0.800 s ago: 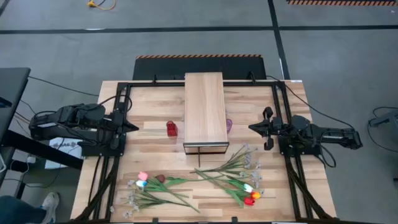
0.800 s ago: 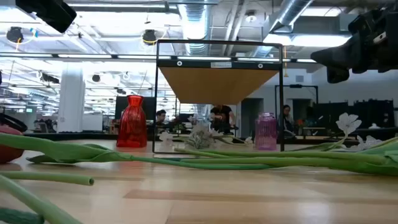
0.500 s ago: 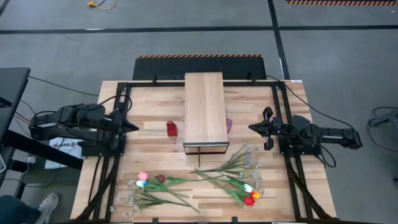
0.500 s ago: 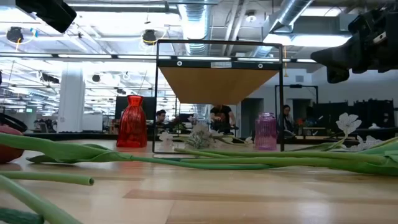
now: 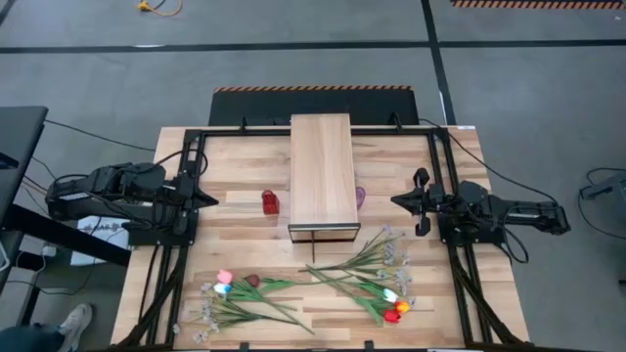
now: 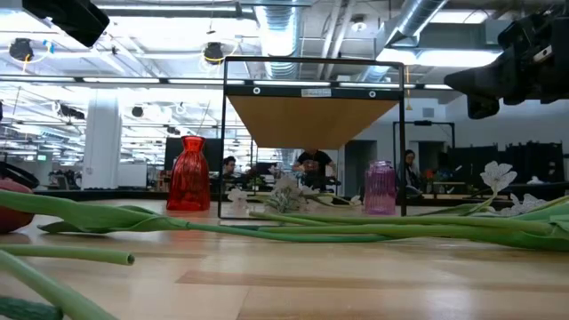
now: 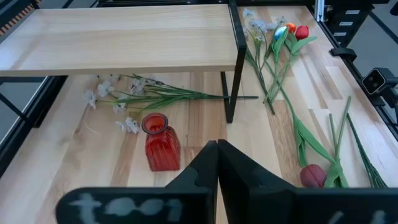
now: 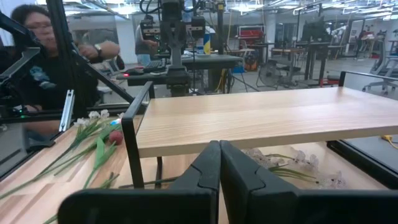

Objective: Pick and place flowers into a vace then onto a shelf

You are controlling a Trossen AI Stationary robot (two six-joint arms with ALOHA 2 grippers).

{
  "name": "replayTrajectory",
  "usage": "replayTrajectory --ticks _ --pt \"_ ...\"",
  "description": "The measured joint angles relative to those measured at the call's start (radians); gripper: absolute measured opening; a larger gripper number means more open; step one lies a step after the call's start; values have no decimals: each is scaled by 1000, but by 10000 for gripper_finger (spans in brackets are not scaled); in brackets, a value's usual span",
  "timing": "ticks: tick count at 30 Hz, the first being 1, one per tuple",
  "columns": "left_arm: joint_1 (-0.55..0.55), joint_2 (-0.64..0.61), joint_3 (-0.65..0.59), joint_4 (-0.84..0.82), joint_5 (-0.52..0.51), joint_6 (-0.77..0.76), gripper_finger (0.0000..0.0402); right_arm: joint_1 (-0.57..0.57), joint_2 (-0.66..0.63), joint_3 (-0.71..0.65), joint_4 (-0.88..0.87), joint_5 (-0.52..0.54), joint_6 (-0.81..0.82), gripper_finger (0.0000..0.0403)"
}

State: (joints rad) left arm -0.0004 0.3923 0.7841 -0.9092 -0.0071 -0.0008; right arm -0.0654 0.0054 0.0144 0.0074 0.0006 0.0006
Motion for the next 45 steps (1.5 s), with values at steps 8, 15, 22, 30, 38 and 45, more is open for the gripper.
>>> replayTrajectory --ticks 8,15,22,30,38,45 --pt "0 0 0 0 0 0 0 0 0 0 0 0 0 0" --pt "0 0 0 0 0 0 0 0 0 0 0 0 0 0" --pt "0 0 0 0 0 0 0 0 0 0 0 0 0 0" --pt "0 0 0 0 0 0 0 0 0 0 0 0 0 0" --pt "0 0 0 0 0 0 0 -2 0 0 0 10 -76 0" --pt "0 0 0 0 0 0 0 -22 0 0 0 26 -329 0"
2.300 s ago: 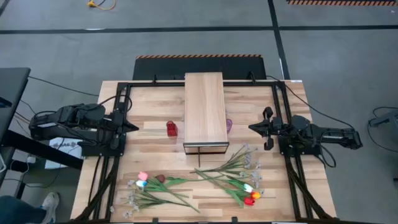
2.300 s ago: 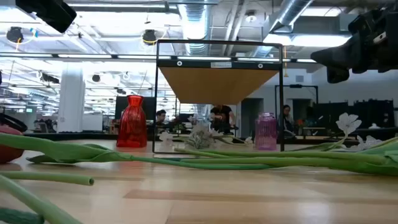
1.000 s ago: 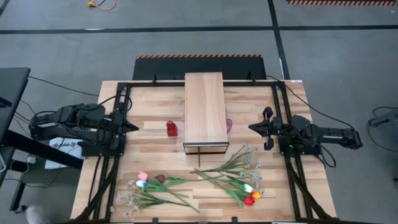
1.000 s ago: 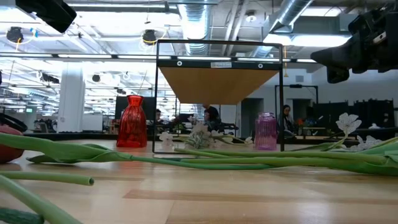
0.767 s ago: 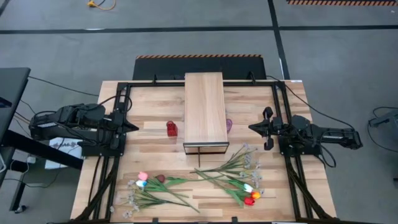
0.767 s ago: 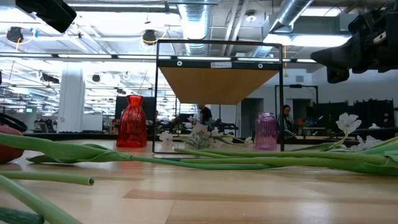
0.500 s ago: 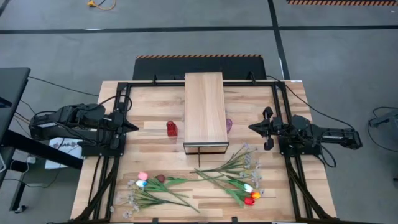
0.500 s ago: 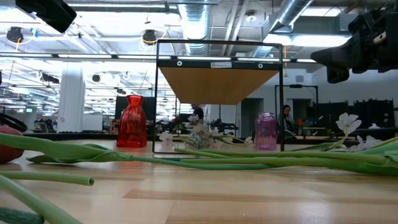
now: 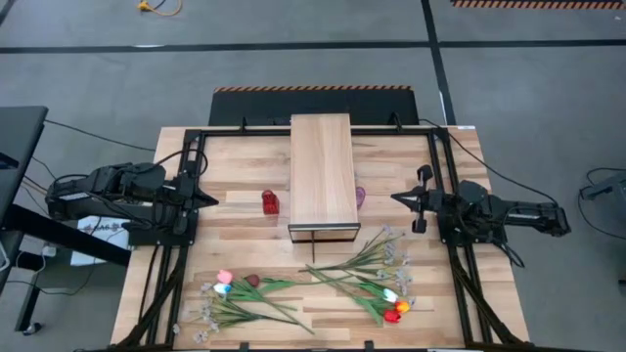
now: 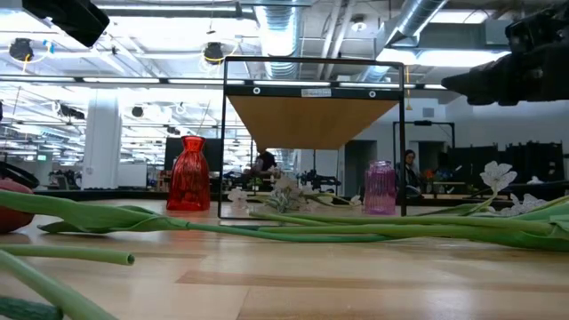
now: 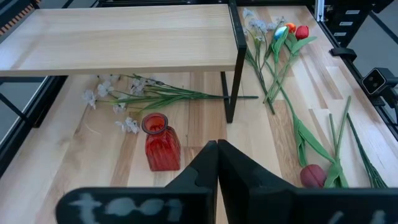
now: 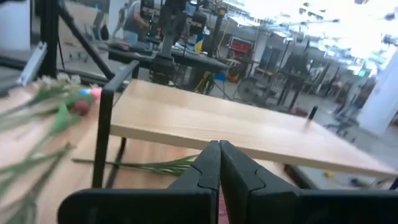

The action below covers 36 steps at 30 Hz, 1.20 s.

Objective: Pick and place flowers into a vace then onto a shelf
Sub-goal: Put the red tulip into the red flower vase

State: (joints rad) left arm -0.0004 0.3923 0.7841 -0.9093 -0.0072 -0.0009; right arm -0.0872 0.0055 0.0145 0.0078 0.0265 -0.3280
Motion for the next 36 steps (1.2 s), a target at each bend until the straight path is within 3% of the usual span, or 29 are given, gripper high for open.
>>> replayTrajectory --ticks 4,9,14,22,29,36 --pt "0 0 0 0 0 0 0 1 0 0 0 -2 11 0" --pt "0 0 0 0 0 0 0 24 0 0 32 -30 249 0" --pt "0 0 0 0 0 0 0 49 0 0 194 -28 411 0" --pt "0 0 0 0 0 0 0 53 0 0 445 -12 298 0" --pt "0 0 0 1 -5 2 0 53 0 0 486 1 294 0" --pt "0 0 0 10 -242 146 0 53 0 0 498 1 293 0"
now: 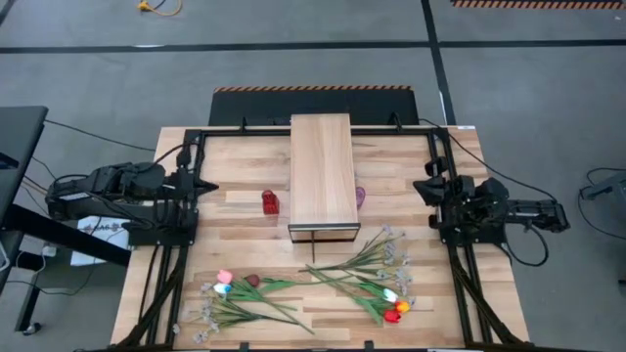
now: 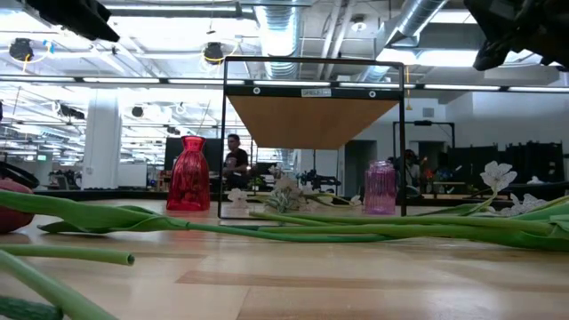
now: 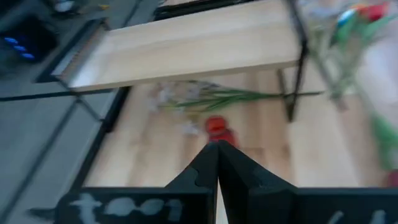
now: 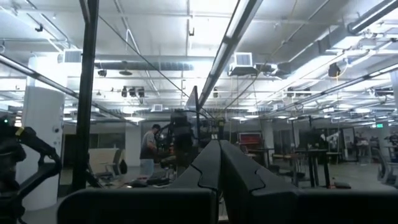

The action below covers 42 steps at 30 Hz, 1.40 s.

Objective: Pick and place flowers into a vace then onto a shelf
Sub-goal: Put the red tulip into the red flower vase

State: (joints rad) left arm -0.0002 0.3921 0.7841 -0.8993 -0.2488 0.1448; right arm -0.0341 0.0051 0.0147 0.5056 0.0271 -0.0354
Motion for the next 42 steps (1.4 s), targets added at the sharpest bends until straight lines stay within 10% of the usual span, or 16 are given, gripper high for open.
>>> replayTrajectory --ticks 14,21,28,42 --pt "0 0 0 -11 -48 165 0 26 110 136 -122 -178 -176 0" --pt "0 0 0 4 -46 78 0 89 529 398 -345 85 -76 0" --pt "0 0 0 20 -45 -143 0 204 862 654 -653 73 -43 0" --pt "0 0 0 113 14 -252 0 465 1096 837 -786 188 111 0"
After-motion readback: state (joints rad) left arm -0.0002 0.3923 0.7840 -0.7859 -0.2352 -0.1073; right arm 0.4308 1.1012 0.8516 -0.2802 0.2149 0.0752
